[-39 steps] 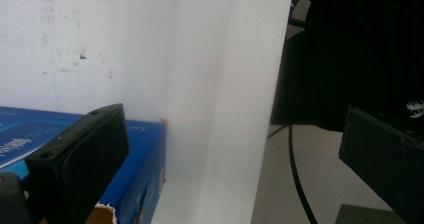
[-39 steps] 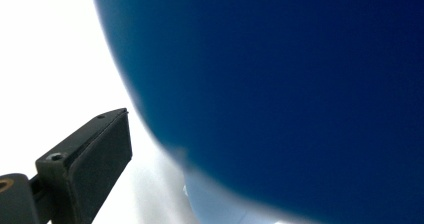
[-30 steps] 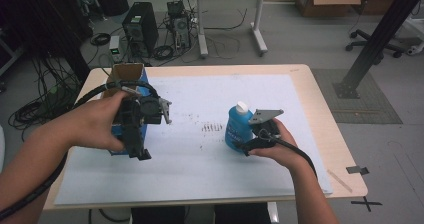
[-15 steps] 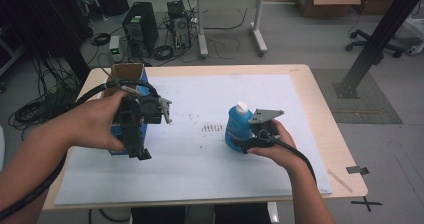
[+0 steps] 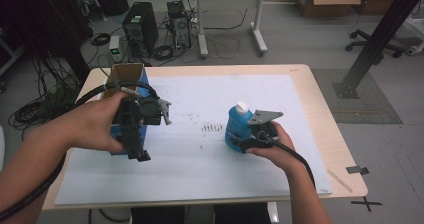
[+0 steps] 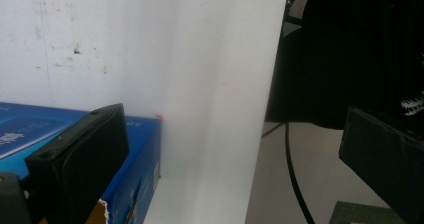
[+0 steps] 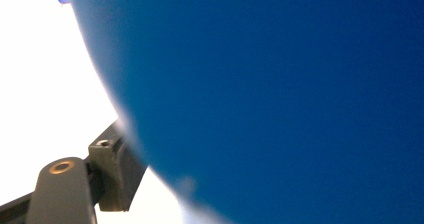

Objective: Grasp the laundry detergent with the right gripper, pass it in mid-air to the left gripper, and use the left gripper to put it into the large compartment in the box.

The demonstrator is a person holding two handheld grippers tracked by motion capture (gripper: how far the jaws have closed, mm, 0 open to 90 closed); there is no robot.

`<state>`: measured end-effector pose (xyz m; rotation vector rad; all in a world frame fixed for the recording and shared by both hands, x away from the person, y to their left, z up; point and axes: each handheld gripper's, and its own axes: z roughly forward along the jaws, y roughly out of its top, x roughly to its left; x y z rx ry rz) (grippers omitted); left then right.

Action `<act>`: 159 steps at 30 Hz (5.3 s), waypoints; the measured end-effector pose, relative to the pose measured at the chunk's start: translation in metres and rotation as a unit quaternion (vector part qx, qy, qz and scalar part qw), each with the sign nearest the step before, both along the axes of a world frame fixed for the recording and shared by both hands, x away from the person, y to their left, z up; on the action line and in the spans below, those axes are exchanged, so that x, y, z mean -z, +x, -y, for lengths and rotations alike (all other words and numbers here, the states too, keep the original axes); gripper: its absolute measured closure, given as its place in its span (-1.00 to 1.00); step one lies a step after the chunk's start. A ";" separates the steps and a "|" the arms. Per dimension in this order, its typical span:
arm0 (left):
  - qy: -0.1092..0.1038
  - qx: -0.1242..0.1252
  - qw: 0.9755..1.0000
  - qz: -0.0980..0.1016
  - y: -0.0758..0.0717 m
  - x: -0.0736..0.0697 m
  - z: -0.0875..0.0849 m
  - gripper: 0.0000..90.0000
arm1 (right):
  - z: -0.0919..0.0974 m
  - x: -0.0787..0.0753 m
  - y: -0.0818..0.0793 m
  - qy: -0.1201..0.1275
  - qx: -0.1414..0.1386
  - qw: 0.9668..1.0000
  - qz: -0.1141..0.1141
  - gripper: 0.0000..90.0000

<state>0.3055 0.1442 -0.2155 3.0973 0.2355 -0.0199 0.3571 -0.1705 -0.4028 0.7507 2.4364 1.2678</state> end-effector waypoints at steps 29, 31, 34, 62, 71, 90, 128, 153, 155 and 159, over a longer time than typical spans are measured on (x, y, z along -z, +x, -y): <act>-0.006 0.005 1.000 0.004 0.002 -0.001 0.005 -1.00 | 0.002 0.004 -0.004 0.028 0.019 0.999 0.022 0.02; -0.005 0.006 1.000 0.005 0.002 -0.003 0.006 -1.00 | 0.002 0.002 -0.005 0.031 0.016 0.999 0.022 0.02; -0.006 0.004 1.000 0.007 0.004 -0.004 0.006 -1.00 | 0.004 -0.004 -0.005 0.038 0.011 0.999 0.027 0.02; -0.003 0.013 1.000 0.024 0.009 -0.027 0.032 -1.00 | 0.011 -0.119 -0.030 0.016 -0.152 0.986 0.071 0.02; -0.001 0.023 0.999 0.024 0.008 -0.031 0.041 -1.00 | -0.011 -0.116 -0.039 -0.006 -0.226 0.972 0.058 0.02; -0.001 0.048 0.999 0.024 0.003 -0.027 0.058 -1.00 | -0.054 -0.074 -0.038 0.005 -0.304 0.953 0.012 0.02; 0.006 0.062 0.998 0.020 0.005 -0.008 0.072 -1.00 | -0.126 -0.065 -0.035 0.006 -0.341 0.940 0.013 0.02; 0.023 0.071 0.997 0.036 0.004 0.004 0.080 -0.77 | -0.126 -0.067 -0.034 0.012 -0.328 0.944 0.022 0.02; 0.024 0.072 0.996 0.039 0.004 0.003 0.081 -0.73 | -0.126 -0.068 -0.034 0.013 -0.328 0.944 0.022 0.02; 0.023 0.079 0.995 0.050 0.002 0.001 0.082 -0.60 | -0.125 -0.068 -0.032 0.010 -0.330 0.943 0.029 0.02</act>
